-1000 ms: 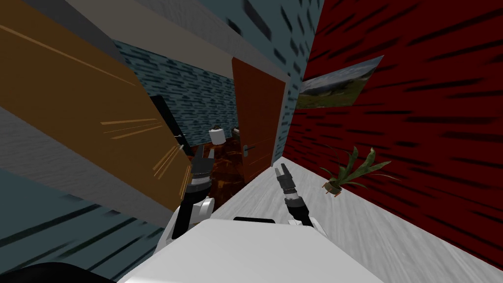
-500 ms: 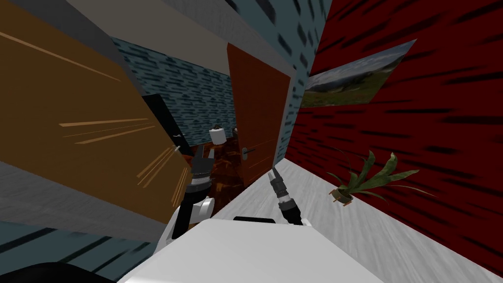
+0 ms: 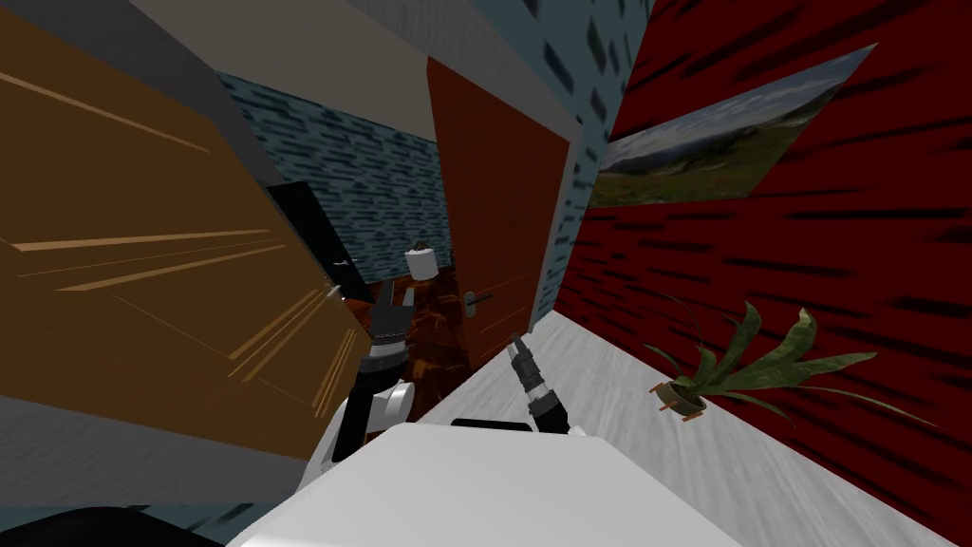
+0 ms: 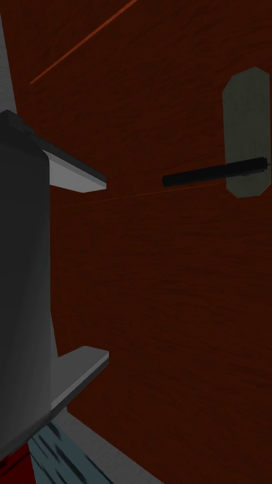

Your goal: Push the door open

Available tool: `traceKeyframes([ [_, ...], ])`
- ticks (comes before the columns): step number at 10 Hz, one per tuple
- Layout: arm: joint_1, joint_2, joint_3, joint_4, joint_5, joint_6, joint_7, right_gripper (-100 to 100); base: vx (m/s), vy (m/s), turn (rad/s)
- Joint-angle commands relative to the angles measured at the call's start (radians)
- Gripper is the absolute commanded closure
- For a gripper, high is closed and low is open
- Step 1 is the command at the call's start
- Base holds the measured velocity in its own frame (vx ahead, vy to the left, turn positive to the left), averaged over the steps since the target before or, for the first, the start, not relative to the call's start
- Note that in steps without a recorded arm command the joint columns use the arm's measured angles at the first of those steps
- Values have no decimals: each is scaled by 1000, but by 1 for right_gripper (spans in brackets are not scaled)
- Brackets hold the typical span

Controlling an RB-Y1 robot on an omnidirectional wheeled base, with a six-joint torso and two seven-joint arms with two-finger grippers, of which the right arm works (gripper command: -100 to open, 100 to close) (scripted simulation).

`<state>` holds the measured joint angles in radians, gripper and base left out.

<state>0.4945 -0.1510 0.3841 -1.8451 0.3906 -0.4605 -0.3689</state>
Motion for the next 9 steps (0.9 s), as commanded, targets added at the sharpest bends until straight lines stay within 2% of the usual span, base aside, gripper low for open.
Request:
traceKeyframes([
  [1,10,-8,30,3,26,18,-13,-100,138,-15,44],
  [4,6,-19,85,48,79,38,-41,-100,215,-49,52],
  [9,2,-31,147,99,138,61,-73,-100,209,-48,35],
])
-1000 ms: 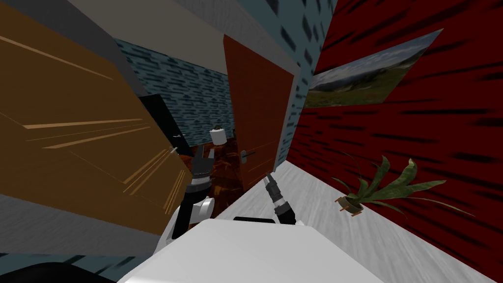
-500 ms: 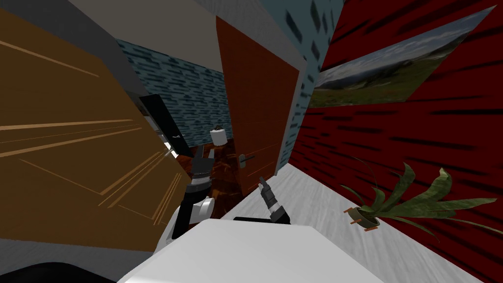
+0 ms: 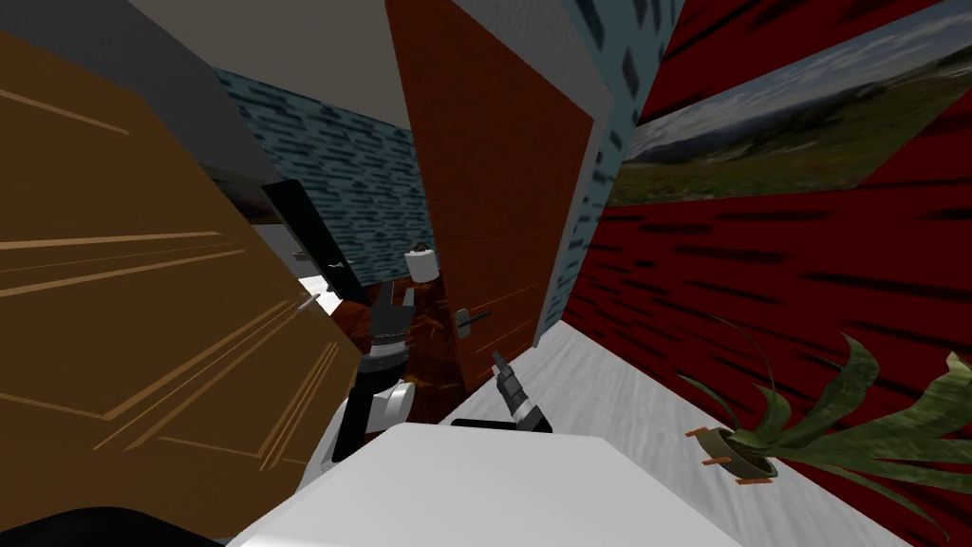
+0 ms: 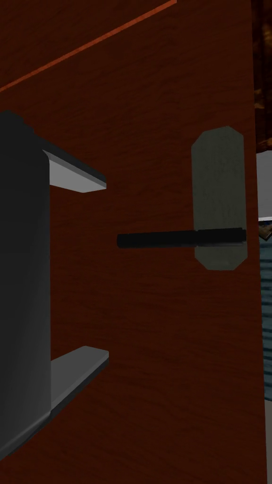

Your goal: Push the door open

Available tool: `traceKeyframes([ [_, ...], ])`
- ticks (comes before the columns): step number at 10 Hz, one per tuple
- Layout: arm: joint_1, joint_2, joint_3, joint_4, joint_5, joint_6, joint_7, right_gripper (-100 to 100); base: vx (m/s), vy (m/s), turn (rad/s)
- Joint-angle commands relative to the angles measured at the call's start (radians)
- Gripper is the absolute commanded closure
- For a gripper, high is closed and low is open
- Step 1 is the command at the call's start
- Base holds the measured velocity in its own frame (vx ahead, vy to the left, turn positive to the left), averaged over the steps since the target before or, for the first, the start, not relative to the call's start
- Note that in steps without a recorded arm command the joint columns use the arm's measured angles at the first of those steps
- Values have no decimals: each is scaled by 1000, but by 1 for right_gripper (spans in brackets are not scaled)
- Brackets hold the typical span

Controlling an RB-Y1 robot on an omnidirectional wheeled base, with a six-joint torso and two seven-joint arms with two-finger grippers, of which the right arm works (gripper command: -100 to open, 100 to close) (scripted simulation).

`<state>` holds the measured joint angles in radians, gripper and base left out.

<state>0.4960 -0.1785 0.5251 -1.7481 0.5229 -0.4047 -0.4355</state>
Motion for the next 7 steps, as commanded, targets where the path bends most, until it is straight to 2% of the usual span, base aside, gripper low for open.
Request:
traceKeyframes([
  [1,-1,-6,17,11,16,9,-12,-100,201,-66,23],
  [2,-1,-7,25,18,24,12,-16,-100,222,-89,31],
  [3,0,-4,19,17,19,6,-10,-100,103,-43,14],
  [5,-12,4,17,27,15,15,-8,-100,131,66,30],
  [7,-25,14,15,37,12,23,-5,-100,139,112,28],
])
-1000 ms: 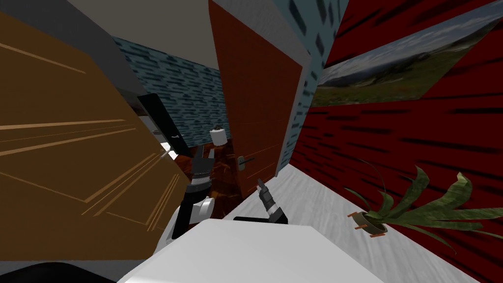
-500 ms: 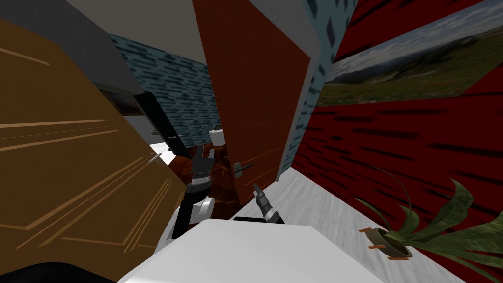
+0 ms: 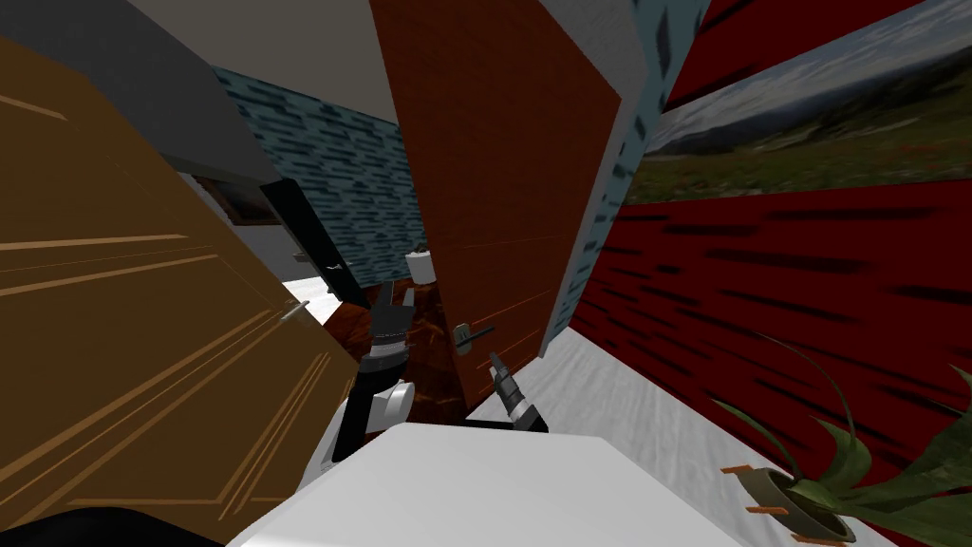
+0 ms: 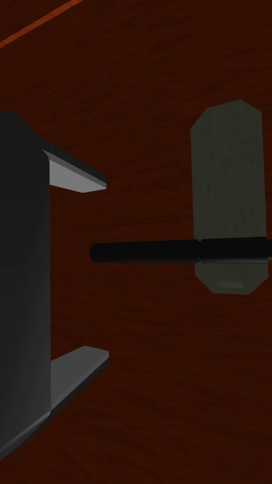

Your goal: Push the door open

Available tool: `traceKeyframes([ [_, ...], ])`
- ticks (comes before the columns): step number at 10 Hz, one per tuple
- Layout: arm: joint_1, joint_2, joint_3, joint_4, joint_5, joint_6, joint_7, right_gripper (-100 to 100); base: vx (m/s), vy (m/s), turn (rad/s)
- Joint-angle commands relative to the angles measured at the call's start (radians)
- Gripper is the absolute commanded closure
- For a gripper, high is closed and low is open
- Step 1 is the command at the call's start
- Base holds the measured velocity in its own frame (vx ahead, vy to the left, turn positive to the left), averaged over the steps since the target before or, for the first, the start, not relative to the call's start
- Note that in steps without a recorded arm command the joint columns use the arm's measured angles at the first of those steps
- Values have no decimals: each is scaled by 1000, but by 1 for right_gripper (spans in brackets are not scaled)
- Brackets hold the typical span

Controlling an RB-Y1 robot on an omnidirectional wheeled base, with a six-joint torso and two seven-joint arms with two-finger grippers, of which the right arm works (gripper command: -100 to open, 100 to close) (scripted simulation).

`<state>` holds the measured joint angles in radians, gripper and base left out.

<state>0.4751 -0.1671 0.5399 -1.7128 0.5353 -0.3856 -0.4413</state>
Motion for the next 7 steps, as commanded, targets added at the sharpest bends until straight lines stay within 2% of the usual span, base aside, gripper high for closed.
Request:
traceKeyframes([
  [1,-13,9,-2,8,-4,10,3,-100,167,146,42],
  [4,-38,28,-7,28,-12,27,9,-100,209,139,45],
  [6,-49,37,-10,37,-16,34,12,-100,143,114,20],
  [7,-46,34,-9,34,-14,32,11,-100,69,50,1],
])
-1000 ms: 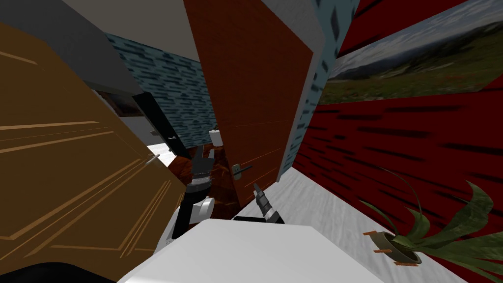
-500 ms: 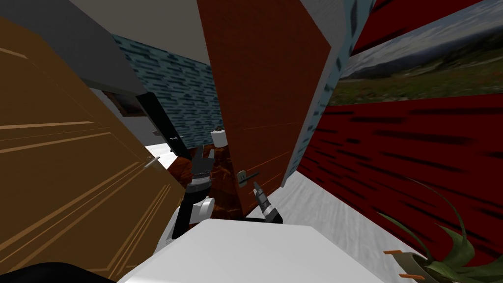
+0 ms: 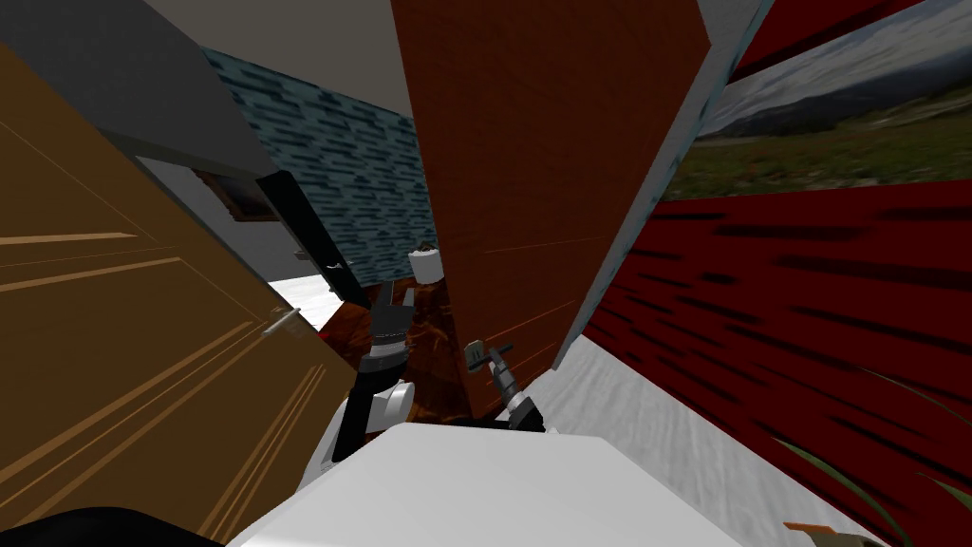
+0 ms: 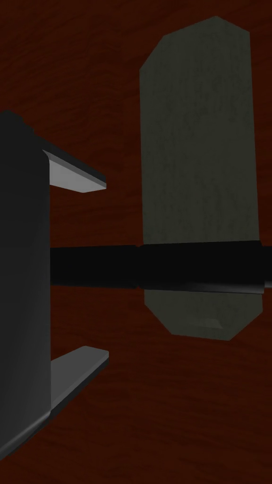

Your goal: Push the door open

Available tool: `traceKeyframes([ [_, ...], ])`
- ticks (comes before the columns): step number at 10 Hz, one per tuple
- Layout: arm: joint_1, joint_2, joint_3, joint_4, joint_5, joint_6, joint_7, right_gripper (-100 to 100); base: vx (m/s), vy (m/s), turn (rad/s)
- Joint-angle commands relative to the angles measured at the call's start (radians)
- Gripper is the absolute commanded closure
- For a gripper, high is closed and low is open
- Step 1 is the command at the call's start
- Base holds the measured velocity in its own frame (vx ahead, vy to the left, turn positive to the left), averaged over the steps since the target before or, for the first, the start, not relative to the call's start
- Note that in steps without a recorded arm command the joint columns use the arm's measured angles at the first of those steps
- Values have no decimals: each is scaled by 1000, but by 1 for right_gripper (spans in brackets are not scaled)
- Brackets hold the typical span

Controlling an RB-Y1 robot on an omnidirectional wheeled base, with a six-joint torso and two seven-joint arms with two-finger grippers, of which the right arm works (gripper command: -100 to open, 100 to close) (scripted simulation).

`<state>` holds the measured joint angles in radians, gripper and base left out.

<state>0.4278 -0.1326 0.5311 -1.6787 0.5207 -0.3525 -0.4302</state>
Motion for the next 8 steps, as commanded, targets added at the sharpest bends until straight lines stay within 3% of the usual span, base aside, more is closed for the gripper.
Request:
traceKeyframes([
  [1,1,-1,0,0,0,-1,0,100,-9,-6,-5],
  [6,1,-1,0,0,0,-1,0,100,-15,-11,1],
  [7,13,8,-19,-5,-2,-2,7,-100,-149,2,-232],
  [8,16,10,-23,-6,-2,-2,9,-100,-219,14,-158],
])
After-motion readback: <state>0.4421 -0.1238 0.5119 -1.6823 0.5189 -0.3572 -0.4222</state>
